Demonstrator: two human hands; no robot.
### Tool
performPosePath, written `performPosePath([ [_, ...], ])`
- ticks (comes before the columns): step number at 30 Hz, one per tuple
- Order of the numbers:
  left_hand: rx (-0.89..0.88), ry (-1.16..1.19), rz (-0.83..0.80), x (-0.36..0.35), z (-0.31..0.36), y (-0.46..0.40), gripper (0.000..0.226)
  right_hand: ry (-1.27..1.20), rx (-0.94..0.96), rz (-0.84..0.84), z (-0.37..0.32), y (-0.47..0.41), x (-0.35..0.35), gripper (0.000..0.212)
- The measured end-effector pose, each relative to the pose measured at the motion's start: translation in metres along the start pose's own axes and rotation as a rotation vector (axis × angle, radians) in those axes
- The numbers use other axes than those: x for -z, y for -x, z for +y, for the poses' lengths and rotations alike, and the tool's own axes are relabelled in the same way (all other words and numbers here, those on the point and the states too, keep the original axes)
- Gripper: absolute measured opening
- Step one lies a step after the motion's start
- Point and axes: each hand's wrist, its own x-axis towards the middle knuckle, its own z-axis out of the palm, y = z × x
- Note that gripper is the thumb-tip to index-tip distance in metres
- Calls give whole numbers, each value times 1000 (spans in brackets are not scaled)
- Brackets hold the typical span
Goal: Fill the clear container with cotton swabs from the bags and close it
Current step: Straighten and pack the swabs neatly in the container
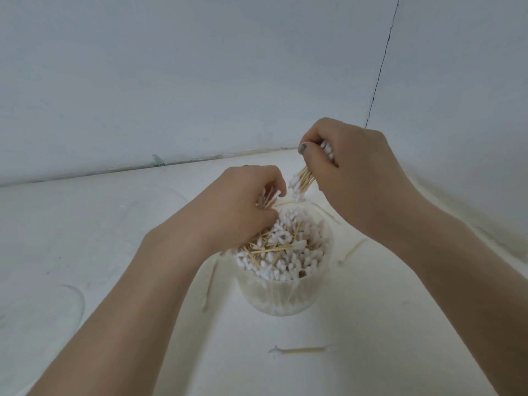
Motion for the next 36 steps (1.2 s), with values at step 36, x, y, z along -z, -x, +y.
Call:
performPosePath([
  [36, 177, 991, 559, -17, -2, 18, 13, -7, -60, -358, -12, -24, -31, 22],
])
